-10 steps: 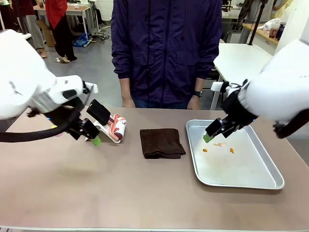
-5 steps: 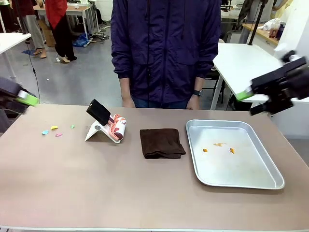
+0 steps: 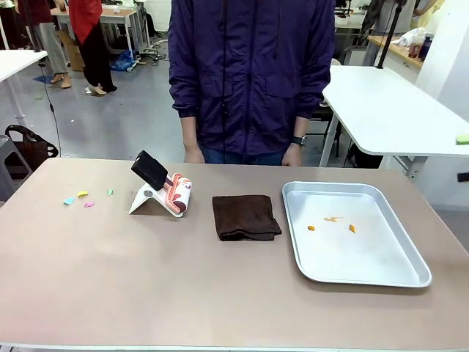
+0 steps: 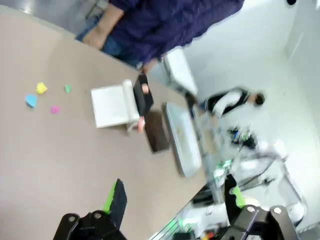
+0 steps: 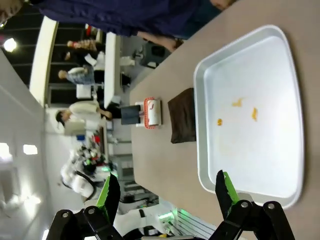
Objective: Clean the surface of the table.
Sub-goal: Hold the Lint Roller with your left hand and the towel with your right hand.
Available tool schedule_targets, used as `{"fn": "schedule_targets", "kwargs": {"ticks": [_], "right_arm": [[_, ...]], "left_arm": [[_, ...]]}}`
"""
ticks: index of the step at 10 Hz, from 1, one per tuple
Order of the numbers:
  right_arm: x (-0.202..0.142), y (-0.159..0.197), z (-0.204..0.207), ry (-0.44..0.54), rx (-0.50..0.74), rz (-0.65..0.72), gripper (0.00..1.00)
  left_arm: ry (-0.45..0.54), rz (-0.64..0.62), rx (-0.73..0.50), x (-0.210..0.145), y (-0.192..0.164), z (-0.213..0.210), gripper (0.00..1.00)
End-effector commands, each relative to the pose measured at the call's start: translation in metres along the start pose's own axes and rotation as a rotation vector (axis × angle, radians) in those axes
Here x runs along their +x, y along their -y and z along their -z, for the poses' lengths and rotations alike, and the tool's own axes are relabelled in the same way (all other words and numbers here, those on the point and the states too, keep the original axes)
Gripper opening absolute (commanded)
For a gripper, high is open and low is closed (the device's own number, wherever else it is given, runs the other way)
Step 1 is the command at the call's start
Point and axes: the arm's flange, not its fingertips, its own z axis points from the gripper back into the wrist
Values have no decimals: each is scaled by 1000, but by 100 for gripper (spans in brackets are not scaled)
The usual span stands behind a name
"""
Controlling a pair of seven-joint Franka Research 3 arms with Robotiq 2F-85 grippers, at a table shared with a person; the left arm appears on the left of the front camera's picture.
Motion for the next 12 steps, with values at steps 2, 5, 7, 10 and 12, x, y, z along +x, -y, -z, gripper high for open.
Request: {"fn": "schedule_targets", "kwargs": {"ticks": [2, 5, 7, 10, 12], "right_arm": [[-69, 56, 18, 54, 46, 61, 100], [1, 42, -14, 24, 17, 74, 100], [1, 42, -14, 24, 17, 74, 100], [-1, 31, -3, 17, -88, 46, 100], [-1, -16, 28, -38, -191, -87, 100]], "left_arm": [[120, -96, -12, -30, -3, 37, 100], [87, -94, -23, 7, -17, 12, 100], [87, -94, -23, 7, -17, 12, 100], [54, -89, 55, 14, -4, 19, 100], [-75, 15, 139, 34, 30, 37, 100]]}}
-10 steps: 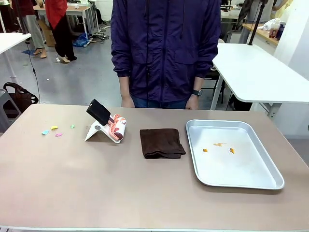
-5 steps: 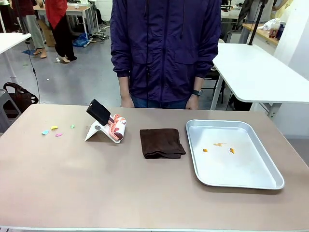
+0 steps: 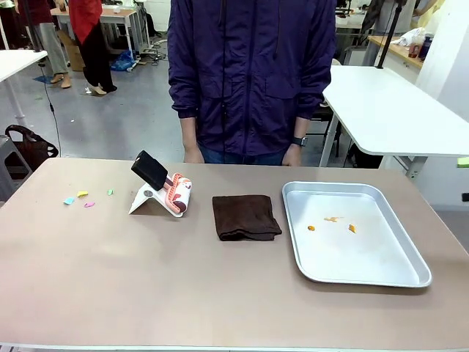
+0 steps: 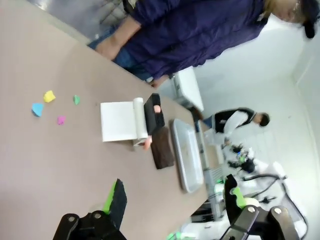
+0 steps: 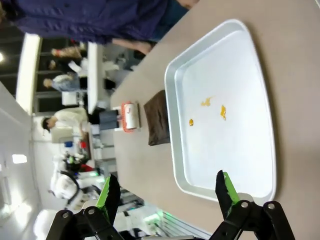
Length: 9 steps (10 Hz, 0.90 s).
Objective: Clean the surface of the table.
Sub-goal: Hold the Lint Roller with your left hand and the towel with your right hand.
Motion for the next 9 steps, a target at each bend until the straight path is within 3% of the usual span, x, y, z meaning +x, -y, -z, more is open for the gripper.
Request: {"fn": "schedule_targets", "kwargs": {"ticks": [1, 5, 6, 7, 9], "right_arm": [[2, -61, 39, -83, -179, -124, 100], [15, -161, 159, -284, -407, -340, 100], [13, -183, 193, -321, -432, -395, 100], [8, -200, 227, -315, -467, -402, 100], [-7, -214, 296, -290, -555, -375, 100]], "left_arm": [[-155, 114, 107, 21, 46, 25, 100], [-367, 222, 267, 56, 88, 108, 100], [-407, 244, 368, 60, 95, 138, 100], [-427, 249, 426, 64, 96, 160, 100], [-487, 278, 425, 71, 87, 191, 100]]}}
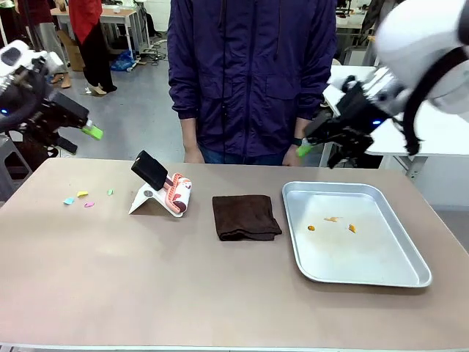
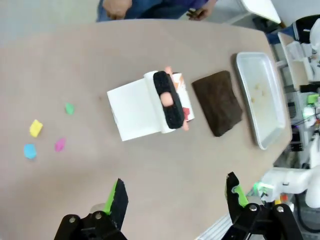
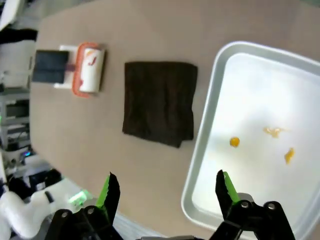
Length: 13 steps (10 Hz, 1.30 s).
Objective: Clean the surface of the table.
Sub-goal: Hold the Lint Roller with your left hand and the towel with your right hand.
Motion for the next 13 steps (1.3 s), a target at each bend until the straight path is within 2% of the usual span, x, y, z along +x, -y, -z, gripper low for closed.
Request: {"fn": "schedule_targets", "kwargs": {"ticks": [1, 3, 5, 8, 10, 11, 13], "right_arm": [[18, -24, 47, -9, -125, 54, 100], [14, -42, 100, -61, -181, 12, 100], [5, -49, 132, -114, -191, -13, 100], [1, -48, 145, -123, -177, -13, 100], [3, -44, 139, -102, -134, 17, 100], [-3, -43, 145, -138, -164, -29, 100], [-3, -43, 145, -138, -164, -29, 100]], "left_arm": [[-28, -3, -3, 17, -3, 15, 100], [-28, -8, -9, 33, -4, 42, 100], [-27, -16, -68, 49, -9, 67, 100], [-60, -56, -63, 67, -16, 99, 100], [-74, -83, -93, 71, -17, 116, 100], [-92, -100, -115, 71, -16, 122, 100], [-84, -56, -73, 64, -21, 114, 100]]}}
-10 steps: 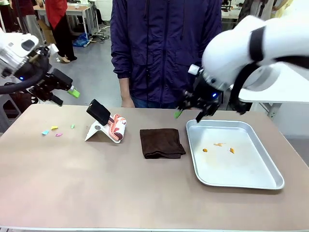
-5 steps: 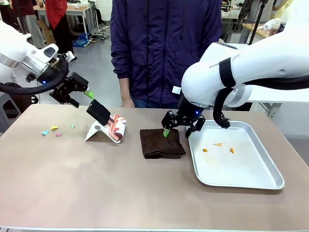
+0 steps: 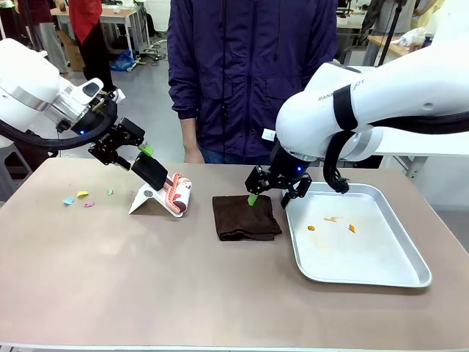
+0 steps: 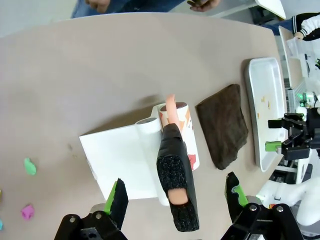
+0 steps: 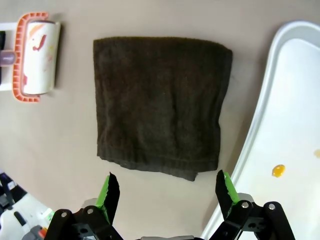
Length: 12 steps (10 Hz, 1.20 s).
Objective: Clean the surface of the table.
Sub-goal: Hold the Lint Roller with your left hand and the towel with your right hand.
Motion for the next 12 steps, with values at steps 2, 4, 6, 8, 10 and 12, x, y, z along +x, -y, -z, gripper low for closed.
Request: {"fn": "schedule_targets", "kwargs": {"ticks": [2, 4, 6, 8, 10, 12], "right_arm": [[0, 0, 0, 0, 0, 0, 100], [17, -9, 15, 51, -88, 35, 100], [29, -16, 33, 93, -117, 95, 100], [39, -19, 50, 121, -175, 120, 100], [43, -23, 60, 114, -219, 123, 100], [46, -25, 71, 104, -224, 127, 100]], "left_arm": [[0, 0, 0, 0, 0, 0, 100], [-16, -4, 29, -14, 9, 10, 100], [-28, -10, 48, -16, 11, 19, 100], [-38, -14, 45, -17, 12, 22, 100], [-36, -14, 45, -19, 12, 23, 100], [-36, -18, 49, -20, 12, 24, 100]]}}
